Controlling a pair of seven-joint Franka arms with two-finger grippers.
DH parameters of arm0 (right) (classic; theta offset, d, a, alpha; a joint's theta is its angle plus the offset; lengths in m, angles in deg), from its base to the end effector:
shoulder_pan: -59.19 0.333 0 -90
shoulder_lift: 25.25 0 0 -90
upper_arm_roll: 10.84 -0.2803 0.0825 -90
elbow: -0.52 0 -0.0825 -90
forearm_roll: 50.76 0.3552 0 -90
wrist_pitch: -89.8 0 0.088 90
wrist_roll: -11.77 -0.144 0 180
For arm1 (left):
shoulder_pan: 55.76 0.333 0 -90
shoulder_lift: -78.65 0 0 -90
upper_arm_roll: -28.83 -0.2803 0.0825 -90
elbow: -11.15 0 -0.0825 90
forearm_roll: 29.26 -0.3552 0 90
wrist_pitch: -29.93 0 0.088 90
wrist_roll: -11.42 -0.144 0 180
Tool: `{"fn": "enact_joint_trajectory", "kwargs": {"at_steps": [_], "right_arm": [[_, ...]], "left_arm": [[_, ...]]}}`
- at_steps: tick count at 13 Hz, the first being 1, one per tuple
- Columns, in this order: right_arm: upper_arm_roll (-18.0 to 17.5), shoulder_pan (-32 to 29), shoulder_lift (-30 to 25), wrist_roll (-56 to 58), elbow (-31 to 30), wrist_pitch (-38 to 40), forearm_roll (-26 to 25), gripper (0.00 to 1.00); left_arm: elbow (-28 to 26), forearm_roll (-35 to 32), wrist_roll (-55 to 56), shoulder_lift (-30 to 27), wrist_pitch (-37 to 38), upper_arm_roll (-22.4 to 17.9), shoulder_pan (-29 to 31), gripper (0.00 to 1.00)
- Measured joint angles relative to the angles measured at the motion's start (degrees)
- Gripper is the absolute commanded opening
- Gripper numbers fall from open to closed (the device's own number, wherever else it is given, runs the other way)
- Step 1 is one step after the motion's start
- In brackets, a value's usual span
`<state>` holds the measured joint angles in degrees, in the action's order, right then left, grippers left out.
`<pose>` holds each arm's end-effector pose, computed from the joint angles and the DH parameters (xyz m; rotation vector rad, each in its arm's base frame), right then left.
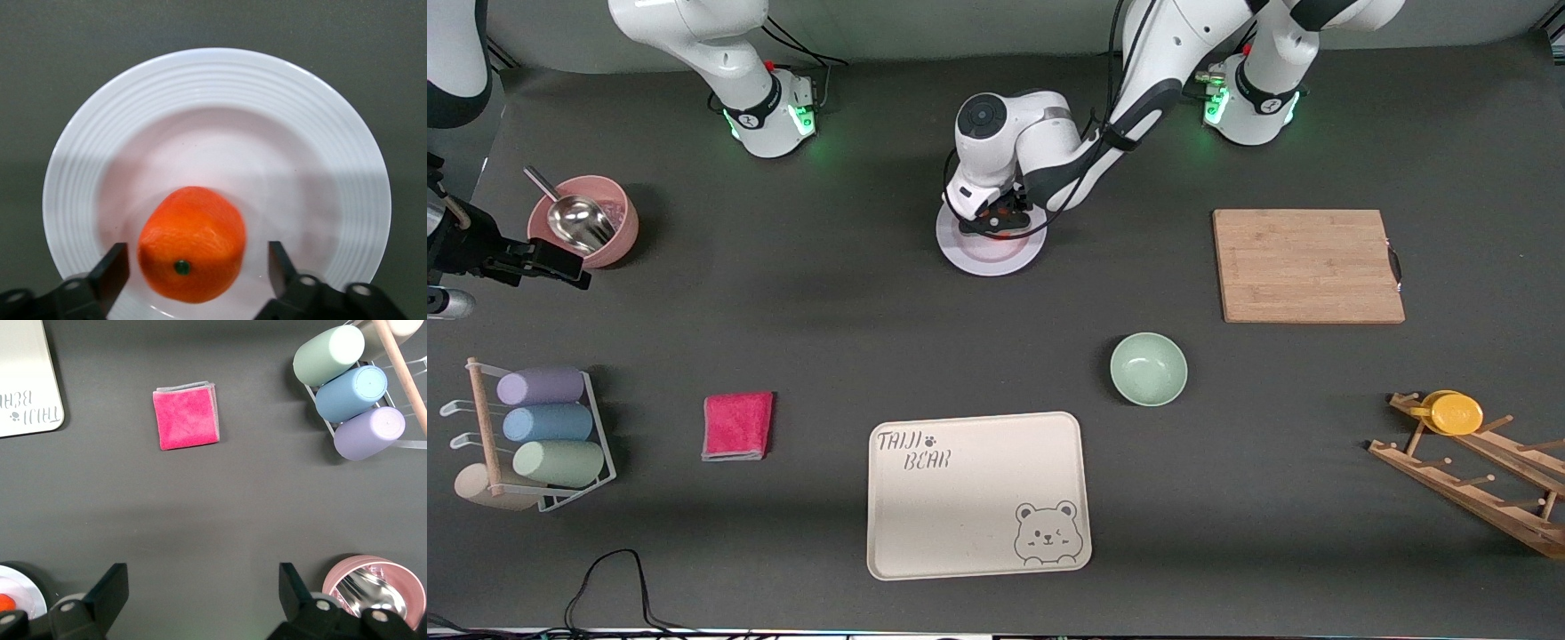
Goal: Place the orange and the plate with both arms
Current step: 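Lower the orange onto the plate and open the left gripper, then withdraw the left gripper to rest while the right gripper starts reaching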
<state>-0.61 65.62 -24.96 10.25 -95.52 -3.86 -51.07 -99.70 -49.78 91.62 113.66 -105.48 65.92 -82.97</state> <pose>0.5260 -0.0355 0.5078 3.1320 -0.1448 -0.0731 0.2601 -0.5181 0.1745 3.1247 0.1495 -0.1785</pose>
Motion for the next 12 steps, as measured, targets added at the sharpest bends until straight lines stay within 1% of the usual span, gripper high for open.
{"fn": "enact_joint_trajectory", "kwargs": {"at_steps": [3,6,9,11,12], "right_arm": [[0.0,0.0,0.0,0.0,-0.02,0.0,0.0,1.0],[0.0,0.0,0.0,0.0,-0.02,-0.03,0.0,1.0],[0.0,0.0,0.0,0.0,-0.04,-0.06,0.0,1.0],[0.0,0.0,0.0,0.0,-0.05,-0.09,0.0,1.0],[0.01,0.0,0.0,0.0,-0.04,-0.09,0.0,1.0]], "left_arm": [[1.48,-0.11,0.04,-0.19,0.56,-0.73,0.27,1.0],[4.88,-0.01,-1.09,-2.27,5.12,-0.66,4.08,1.0],[7.32,3.23,-7.03,-6.76,10.55,1.15,11.9,1.0],[10.02,5.58,-11.91,-10.6,17.54,1.9,17.79,1.0],[12.61,6.53,-14.44,-12.34,22.33,1.99,20.71,1.0]]}}
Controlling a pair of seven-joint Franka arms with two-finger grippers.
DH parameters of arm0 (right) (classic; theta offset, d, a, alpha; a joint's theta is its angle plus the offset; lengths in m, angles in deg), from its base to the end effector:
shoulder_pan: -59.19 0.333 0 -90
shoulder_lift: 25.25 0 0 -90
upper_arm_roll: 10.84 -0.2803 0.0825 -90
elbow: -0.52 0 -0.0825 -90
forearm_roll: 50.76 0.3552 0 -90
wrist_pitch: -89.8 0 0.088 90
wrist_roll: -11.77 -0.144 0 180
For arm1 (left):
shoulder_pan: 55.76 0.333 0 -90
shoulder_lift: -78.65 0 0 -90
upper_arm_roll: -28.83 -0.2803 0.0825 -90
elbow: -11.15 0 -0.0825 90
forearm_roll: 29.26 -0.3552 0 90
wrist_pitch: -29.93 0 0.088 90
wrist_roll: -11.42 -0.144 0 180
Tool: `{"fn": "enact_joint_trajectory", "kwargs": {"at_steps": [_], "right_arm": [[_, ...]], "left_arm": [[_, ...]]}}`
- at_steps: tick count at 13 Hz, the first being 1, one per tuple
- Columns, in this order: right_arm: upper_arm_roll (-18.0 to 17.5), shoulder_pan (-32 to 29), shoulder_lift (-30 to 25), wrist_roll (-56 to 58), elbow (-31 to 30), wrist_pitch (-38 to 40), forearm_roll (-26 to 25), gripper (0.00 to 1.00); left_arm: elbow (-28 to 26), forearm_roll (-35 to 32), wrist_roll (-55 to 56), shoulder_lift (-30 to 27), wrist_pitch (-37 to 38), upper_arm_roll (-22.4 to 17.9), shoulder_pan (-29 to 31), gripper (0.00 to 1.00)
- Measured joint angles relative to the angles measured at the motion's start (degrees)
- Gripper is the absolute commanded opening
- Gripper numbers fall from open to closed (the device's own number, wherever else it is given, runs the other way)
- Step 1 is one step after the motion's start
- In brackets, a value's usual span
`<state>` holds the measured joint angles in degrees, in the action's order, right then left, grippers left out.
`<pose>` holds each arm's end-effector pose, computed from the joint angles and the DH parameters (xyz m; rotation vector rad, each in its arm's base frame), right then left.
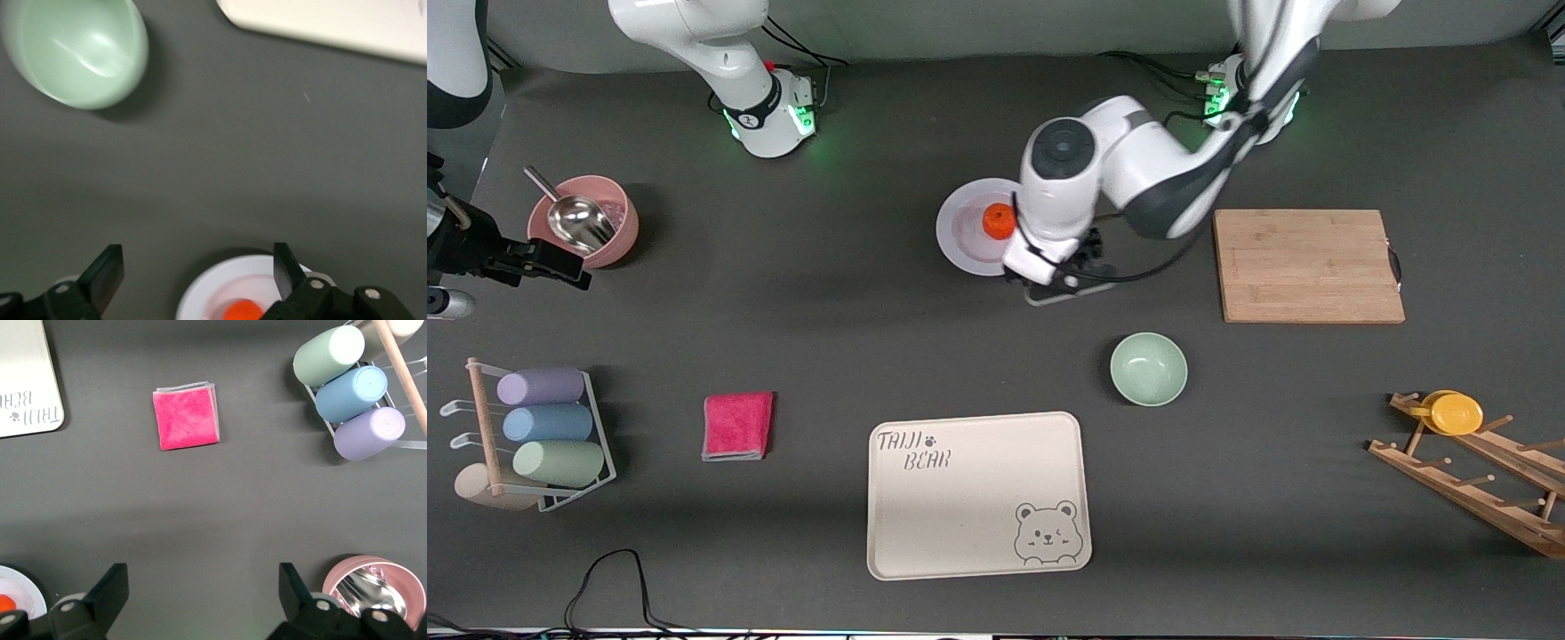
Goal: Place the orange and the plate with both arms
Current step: 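Withdraw the left gripper to rest while the right gripper starts reaching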
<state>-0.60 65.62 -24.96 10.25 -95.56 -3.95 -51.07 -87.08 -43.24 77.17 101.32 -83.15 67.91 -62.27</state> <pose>0.5262 -0.0356 0.5076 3.1320 -0.1451 -0.0718 0.4551 -0.3940 0.3393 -3.0896 -0.4408 0.0669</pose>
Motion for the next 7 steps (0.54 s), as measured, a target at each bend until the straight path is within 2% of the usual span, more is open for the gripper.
{"fn": "enact_joint_trajectory", "kwargs": {"at_steps": [4,7], "right_arm": [[0.0,0.0,-0.01,0.0,0.01,0.0,0.0,1.0],[-0.07,0.04,-0.11,0.0,-0.03,0.13,0.0,1.0]], "left_arm": [[13.39,0.69,-10.64,-2.45,18.2,-0.12,10.68,1.0],[16.22,0.74,-21.72,-3.47,24.52,-0.21,19.87,1.0]]}}
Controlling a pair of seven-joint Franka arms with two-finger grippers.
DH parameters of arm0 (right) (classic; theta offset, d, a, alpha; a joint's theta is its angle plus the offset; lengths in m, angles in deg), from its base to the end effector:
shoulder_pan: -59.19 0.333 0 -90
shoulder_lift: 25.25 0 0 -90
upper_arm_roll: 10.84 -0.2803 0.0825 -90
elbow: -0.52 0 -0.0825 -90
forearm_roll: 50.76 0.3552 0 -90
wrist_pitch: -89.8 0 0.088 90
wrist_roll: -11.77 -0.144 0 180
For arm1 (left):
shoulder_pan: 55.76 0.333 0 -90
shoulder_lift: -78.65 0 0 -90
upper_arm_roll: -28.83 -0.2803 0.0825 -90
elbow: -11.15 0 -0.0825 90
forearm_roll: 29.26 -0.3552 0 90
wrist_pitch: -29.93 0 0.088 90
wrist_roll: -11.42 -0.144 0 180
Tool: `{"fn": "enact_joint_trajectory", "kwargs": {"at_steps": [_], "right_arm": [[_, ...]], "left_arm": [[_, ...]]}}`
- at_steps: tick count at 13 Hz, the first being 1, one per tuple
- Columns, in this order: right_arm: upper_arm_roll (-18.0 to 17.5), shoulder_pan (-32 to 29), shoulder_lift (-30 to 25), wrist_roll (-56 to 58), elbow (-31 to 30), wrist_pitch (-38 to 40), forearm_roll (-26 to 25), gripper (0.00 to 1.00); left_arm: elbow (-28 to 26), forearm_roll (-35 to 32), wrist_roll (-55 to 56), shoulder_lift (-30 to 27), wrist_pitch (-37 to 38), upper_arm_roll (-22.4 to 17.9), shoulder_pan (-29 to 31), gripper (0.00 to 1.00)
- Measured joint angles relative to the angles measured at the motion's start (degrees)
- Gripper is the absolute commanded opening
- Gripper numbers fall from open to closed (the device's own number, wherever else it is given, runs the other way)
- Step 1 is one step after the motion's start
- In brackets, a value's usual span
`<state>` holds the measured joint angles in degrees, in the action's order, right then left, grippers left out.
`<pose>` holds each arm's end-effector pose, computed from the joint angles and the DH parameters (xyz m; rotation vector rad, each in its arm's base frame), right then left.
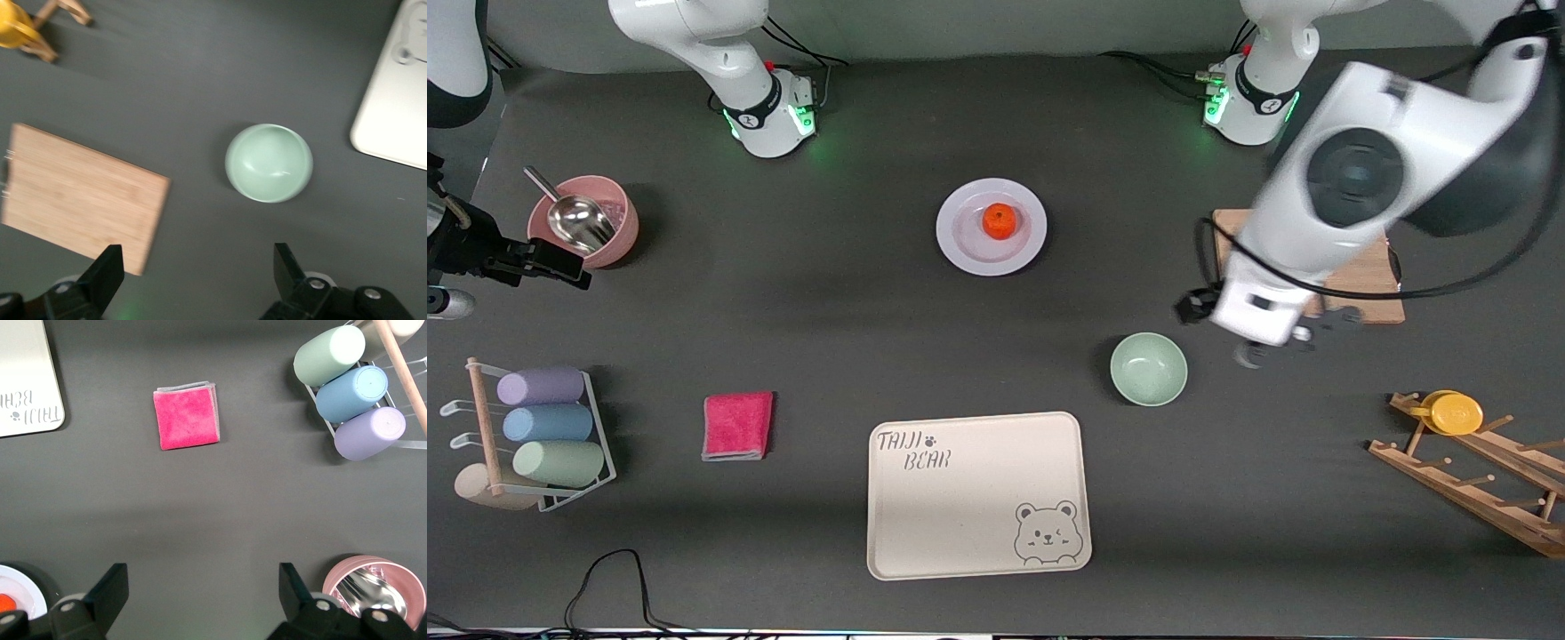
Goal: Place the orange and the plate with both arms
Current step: 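Withdraw the left gripper to rest while the right gripper starts reaching, then reach the right gripper to the rim of the white plate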
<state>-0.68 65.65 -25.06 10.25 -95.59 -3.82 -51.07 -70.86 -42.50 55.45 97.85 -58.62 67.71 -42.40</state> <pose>0.5256 -0.0346 0.5081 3.1324 -0.1421 -0.0734 0.5562 -0.1805 0.4579 -2.9955 -0.4892 0.1661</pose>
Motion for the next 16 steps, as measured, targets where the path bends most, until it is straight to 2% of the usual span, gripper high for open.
{"fn": "enact_joint_trajectory", "kwargs": {"at_steps": [2,3,5,7,8,9,13,16], "right_arm": [[-0.15,0.08,-0.29,0.0,-0.25,0.07,0.0,1.0],[-0.16,0.2,-0.5,0.0,-0.5,0.07,0.0,1.0],[-0.23,0.65,-0.83,0.0,-0.76,0.09,0.0,1.0],[-0.38,1.34,-1.02,0.0,-0.83,0.13,0.0,1.0],[-0.41,1.65,-1.18,0.0,-1.03,0.16,0.0,1.0],[-0.42,1.82,-1.5,-0.01,-1.55,0.16,0.0,1.0],[-0.66,5.01,-4.6,-2.98,-5.55,0.12,1.67,1.0],[-1.03,11.75,-7.84,-10.78,-11.1,-3.02,6.56,1.0]], "left_arm": [[0.12,0.04,-9.53,-1.02,2.46,-1.12,5.81,1.0],[0.13,0.78,-14.9,-1.67,3.33,-4.11,6.75,1.0],[0.0,5.19,-26.13,-3.96,4.02,-14.96,4.3,1.0],[-1.0,9.23,-35.7,-7.73,4.8,-29.22,-3.15,1.0],[-2.74,10.07,-38.38,-10.4,4.74,-35.08,-7.09,1.0],[-5.46,10.24,-39.84,-13.52,4.32,-38.54,-9.91,1.0],[-21.15,10.15,-40.68,-27.52,-2.72,-41.69,-14.5,1.0],[-27.43,10.09,-43.17,-33.44,-5.21,-42.17,-14.82,1.0]]}}
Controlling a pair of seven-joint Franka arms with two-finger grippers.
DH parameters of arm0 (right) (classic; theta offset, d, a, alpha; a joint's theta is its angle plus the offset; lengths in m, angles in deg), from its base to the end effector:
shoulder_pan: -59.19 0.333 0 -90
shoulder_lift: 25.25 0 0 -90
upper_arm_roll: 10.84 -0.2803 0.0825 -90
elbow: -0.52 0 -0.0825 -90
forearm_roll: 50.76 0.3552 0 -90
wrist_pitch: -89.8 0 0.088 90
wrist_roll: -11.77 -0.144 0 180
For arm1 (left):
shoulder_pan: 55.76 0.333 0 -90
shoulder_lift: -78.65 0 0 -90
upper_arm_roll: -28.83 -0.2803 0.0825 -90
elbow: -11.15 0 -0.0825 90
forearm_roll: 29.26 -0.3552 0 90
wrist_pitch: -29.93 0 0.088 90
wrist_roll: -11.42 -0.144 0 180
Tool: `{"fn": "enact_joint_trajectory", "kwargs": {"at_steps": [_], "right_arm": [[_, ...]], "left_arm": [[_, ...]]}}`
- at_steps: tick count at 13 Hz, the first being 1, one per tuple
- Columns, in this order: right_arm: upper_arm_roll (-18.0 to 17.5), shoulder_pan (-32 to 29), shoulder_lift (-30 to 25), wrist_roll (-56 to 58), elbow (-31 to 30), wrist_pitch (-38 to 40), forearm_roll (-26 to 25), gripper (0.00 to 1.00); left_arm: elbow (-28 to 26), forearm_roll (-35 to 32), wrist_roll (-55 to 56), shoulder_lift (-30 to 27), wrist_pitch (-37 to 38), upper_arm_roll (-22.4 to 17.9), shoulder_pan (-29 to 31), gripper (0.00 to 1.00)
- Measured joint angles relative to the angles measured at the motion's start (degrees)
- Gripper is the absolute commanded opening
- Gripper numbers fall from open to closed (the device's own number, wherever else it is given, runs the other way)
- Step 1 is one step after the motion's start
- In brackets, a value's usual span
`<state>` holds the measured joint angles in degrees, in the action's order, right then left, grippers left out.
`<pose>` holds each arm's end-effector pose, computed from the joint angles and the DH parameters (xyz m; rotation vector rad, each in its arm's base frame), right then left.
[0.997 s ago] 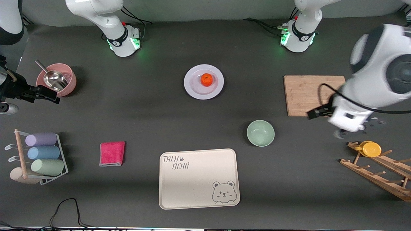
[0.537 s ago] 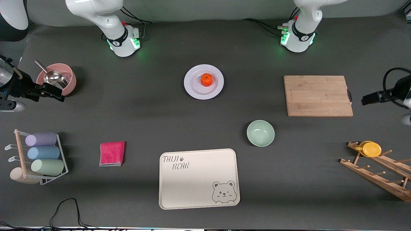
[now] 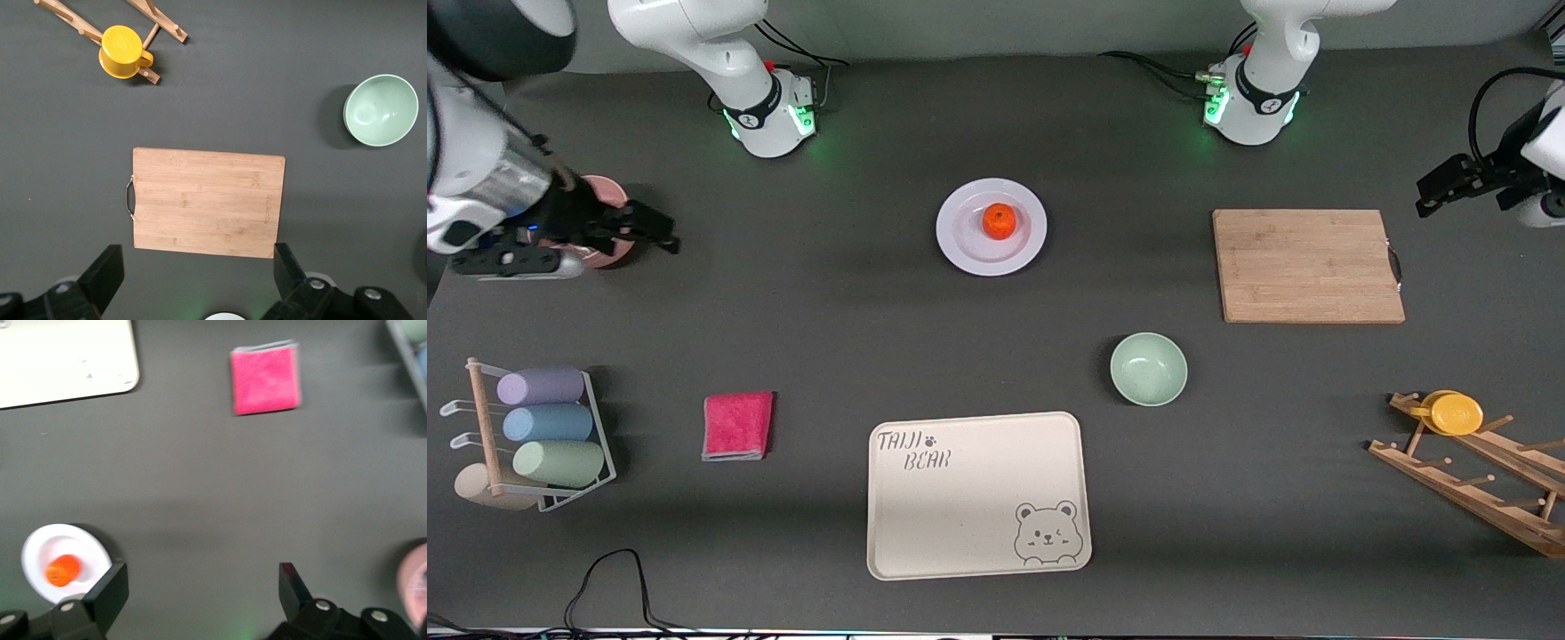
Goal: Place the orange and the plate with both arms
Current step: 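Reach the right gripper to the rim of the white plate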
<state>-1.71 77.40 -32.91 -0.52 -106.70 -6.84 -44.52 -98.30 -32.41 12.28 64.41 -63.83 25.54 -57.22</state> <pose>0.4813 0.0888 0.4961 -3.0207 0.1051 0.1148 0.4561 0.0241 0.5286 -3.1002 -0.0631 0.0403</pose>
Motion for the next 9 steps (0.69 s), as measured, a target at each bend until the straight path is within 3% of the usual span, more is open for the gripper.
{"fn": "enact_joint_trajectory", "kwargs": {"at_steps": [7,9], "right_arm": [[-0.38,11.59,-4.73,-3.74,-22.48,-25.75,22.23,1.0],[-0.38,12.45,-4.85,5.72,-28.55,-31.36,34.52,1.0]], "left_arm": [[-2.69,0.0,-3.76,-1.57,-0.71,-0.36,-0.12,1.0],[-3.4,0.0,-3.78,-1.58,-0.9,-0.5,-0.12,1.0]]}}
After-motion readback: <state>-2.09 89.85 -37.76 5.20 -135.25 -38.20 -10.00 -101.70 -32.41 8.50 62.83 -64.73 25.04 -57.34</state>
